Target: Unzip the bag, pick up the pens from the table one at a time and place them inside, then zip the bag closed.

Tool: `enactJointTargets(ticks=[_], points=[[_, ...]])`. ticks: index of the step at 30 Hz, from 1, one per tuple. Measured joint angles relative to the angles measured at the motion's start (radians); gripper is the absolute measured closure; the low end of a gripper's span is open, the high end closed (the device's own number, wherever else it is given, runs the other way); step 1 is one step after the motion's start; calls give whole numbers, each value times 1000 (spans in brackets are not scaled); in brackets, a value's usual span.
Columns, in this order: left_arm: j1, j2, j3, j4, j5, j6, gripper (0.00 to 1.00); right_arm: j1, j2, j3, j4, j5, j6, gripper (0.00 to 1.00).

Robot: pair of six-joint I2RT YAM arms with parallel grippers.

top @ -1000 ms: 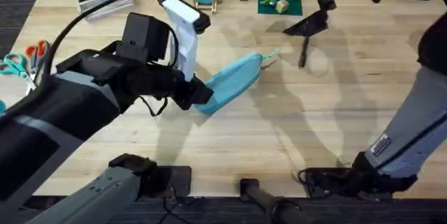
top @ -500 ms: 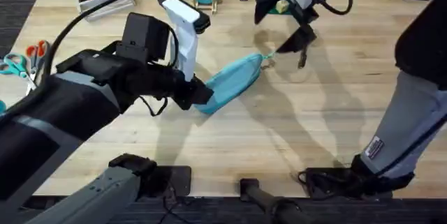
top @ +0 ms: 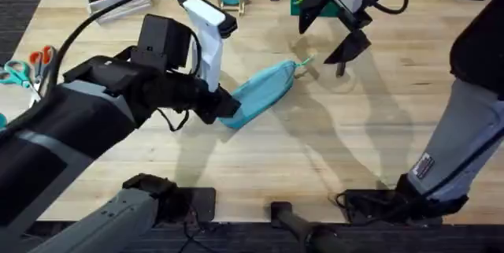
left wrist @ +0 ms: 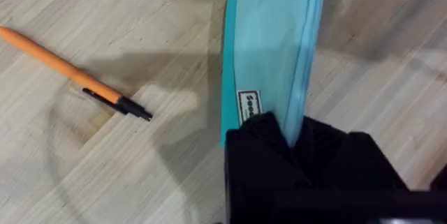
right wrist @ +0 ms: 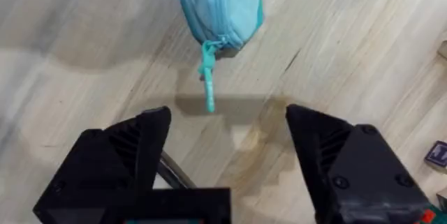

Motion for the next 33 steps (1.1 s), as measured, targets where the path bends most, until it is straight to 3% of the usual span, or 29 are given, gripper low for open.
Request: enactJointTargets(ticks=[33], points=[[0, 0, 0, 0, 0, 0, 959, 55, 1, 0, -40, 0, 8, 6]])
